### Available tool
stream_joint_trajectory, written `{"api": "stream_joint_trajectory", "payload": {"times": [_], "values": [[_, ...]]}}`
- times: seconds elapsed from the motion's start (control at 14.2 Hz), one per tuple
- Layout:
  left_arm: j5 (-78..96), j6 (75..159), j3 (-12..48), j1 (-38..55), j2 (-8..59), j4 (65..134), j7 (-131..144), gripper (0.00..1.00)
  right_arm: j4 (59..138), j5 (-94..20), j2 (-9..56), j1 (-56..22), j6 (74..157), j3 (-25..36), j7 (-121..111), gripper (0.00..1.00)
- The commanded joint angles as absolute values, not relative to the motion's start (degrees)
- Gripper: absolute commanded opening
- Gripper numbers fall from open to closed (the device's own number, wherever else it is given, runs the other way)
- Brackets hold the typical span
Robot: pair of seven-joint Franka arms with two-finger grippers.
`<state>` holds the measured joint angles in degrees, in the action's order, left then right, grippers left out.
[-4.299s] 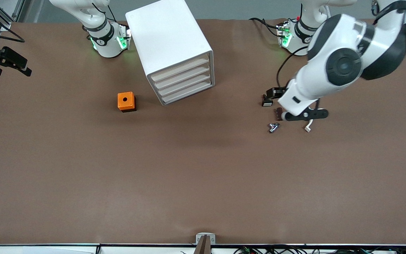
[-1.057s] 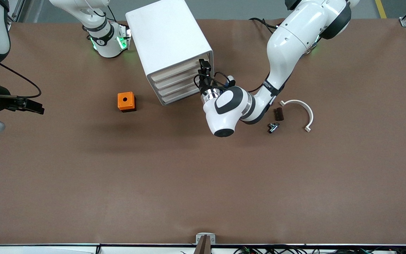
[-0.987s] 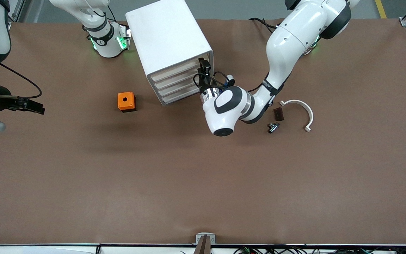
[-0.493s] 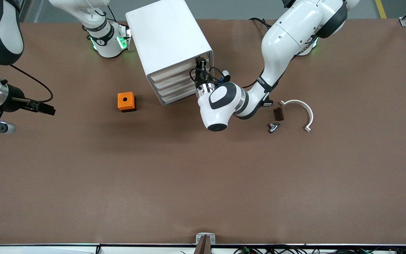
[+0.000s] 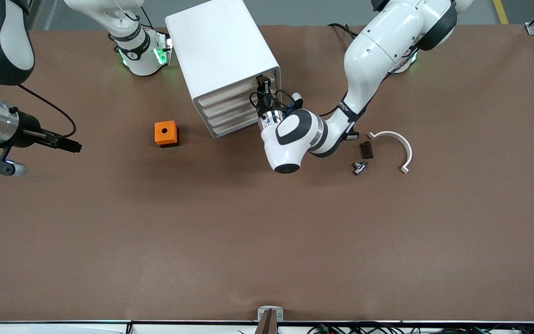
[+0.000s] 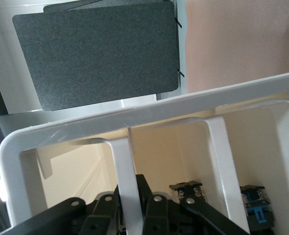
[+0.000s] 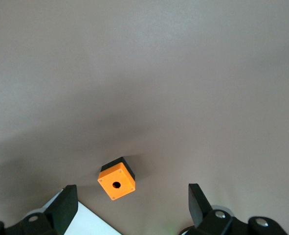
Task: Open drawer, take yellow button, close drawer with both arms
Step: 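Pull the drawer open with the left gripper while the right gripper approaches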
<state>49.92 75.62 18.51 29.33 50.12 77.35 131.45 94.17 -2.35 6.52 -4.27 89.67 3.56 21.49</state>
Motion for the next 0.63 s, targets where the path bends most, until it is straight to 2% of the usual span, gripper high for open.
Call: {"api": "stream_joint_trajectory", "payload": {"times": [0.0,0.28,0.56], "values": [[53.1,75.5,17.9,28.3,49.8,77.0,130.9,0.11,95.1,-2.9,5.2,-6.9,89.6,3.6,28.0,1.00],[54.6,76.1,17.5,25.8,50.5,77.0,130.9,0.12,95.1,-3.0,5.2,-10.4,89.6,3.4,33.5,1.00],[54.7,76.2,17.4,23.3,50.5,77.0,130.4,0.13,95.0,-3.0,5.4,-18.7,90.3,3.4,48.1,1.00]]}}
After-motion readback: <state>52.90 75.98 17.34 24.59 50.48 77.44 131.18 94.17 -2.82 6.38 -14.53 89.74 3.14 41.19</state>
